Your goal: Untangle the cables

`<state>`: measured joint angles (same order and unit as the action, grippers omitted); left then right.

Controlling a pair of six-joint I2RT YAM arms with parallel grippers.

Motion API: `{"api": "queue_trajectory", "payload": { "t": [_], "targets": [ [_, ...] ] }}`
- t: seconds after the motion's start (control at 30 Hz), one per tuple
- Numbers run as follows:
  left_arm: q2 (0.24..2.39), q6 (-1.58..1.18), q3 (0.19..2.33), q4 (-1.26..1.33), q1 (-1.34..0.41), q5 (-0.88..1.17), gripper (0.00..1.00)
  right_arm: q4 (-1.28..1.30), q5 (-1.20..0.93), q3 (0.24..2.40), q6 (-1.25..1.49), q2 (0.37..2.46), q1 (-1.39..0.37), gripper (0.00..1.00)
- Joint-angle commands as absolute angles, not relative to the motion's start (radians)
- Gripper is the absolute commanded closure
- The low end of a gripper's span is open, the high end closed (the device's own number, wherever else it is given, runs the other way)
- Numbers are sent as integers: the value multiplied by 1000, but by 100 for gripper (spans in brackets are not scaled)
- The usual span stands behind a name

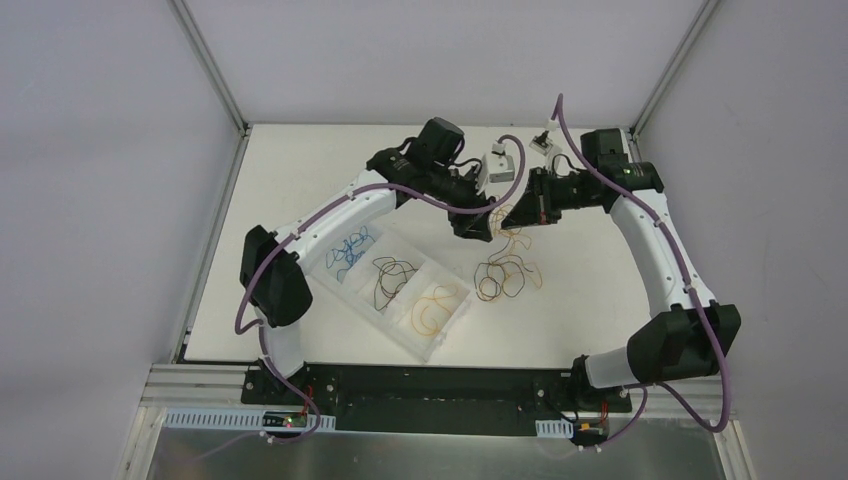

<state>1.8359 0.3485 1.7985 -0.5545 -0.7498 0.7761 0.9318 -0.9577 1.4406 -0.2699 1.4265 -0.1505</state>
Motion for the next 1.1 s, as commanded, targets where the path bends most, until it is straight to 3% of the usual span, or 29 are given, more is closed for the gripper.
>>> {"api": "queue_trajectory", "payload": {
  "t": [0.0,0.17,0.2,0.27,0.3,0.37,0.57,0.63,0.87,0.97,1.07],
  "targets": [
    [1845,360,1870,-501,-771,729,42,946,-994,1383,-309,1376,-166,100],
    [1827,383,1846,-488,-773,624,46,954,-1010,1365,-322,1356,-166,100],
    [1819,392,1839,-487,-772,623,54,955,-1015,1364,-323,1355,-167,100],
    [1802,403,1827,-486,-773,640,94,955,-1013,1359,-325,1356,-166,100],
    [1792,400,1823,-486,-772,655,100,954,-1000,1358,-327,1358,-166,100],
    [1767,382,1823,-487,-772,685,100,947,-940,1352,-337,1367,-166,99],
    [1715,222,1892,-469,-768,705,100,625,-581,1158,-246,1350,-166,64],
    [1711,155,1927,-459,-763,709,100,534,-544,1100,-221,1351,-166,60],
    [1708,5,2066,-436,-683,728,100,417,-442,1025,-221,1432,-166,62],
    [1710,-49,2148,-432,-642,726,100,396,-434,1001,-225,1483,-166,69],
    [1704,-78,2225,-430,-596,715,100,376,-419,983,-226,1531,-165,85]
  ]
}}
